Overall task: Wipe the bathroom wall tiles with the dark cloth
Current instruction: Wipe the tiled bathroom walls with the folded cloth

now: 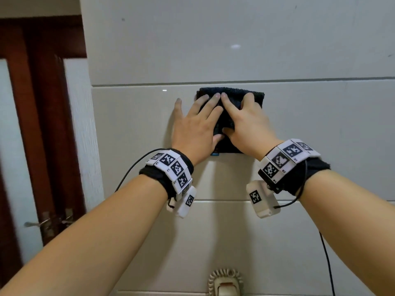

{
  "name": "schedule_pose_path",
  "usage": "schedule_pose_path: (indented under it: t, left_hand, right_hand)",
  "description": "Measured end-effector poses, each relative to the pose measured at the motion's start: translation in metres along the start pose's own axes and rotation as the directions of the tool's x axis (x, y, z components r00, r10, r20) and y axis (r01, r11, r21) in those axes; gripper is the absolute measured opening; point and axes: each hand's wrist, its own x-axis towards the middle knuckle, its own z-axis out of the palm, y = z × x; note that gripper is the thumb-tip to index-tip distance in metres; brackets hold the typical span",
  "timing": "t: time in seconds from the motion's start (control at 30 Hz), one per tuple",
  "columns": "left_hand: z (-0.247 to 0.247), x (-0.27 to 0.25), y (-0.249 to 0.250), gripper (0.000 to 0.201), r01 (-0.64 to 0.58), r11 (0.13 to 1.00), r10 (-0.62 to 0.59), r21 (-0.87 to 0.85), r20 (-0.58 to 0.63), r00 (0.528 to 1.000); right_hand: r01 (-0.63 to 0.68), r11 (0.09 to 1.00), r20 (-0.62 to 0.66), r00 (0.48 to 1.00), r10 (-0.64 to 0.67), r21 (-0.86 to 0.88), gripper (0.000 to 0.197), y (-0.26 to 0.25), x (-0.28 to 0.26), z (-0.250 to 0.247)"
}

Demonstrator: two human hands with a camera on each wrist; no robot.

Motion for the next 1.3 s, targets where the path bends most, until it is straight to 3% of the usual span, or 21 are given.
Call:
schedule_pose_path:
  t: [0.43,0.73,1.03,1.3]
  left_hand:
    - [-0.010,-0.068,-0.128,0.069,0.083,0.996,-0.084,0.033,0.044,0.995]
    - [-0.019,-0.073,-0.189,0.069,0.064,0.997,-0.065,0.052,0.024,0.998]
    - [-0.019,-0.074,-0.197,0.071,0.143,0.990,-0.142,-0.010,0.070,0.987]
    - [-0.010,-0.113,-0.190,0.073,0.153,0.988,-0.150,-0.024,0.111,0.983]
  right_hand:
    - [0.080,0.997,0.021,0.997,-0.079,-0.012,0.081,-0.139,0.029,0.038]
    - [0.111,0.993,0.036,0.993,-0.110,-0.028,0.082,-0.189,0.057,0.039]
    - [0.052,0.999,0.022,0.998,-0.052,0.013,0.081,-0.205,0.065,0.040]
    - [0.056,0.998,0.044,0.998,-0.055,-0.016,0.078,-0.216,0.035,0.063]
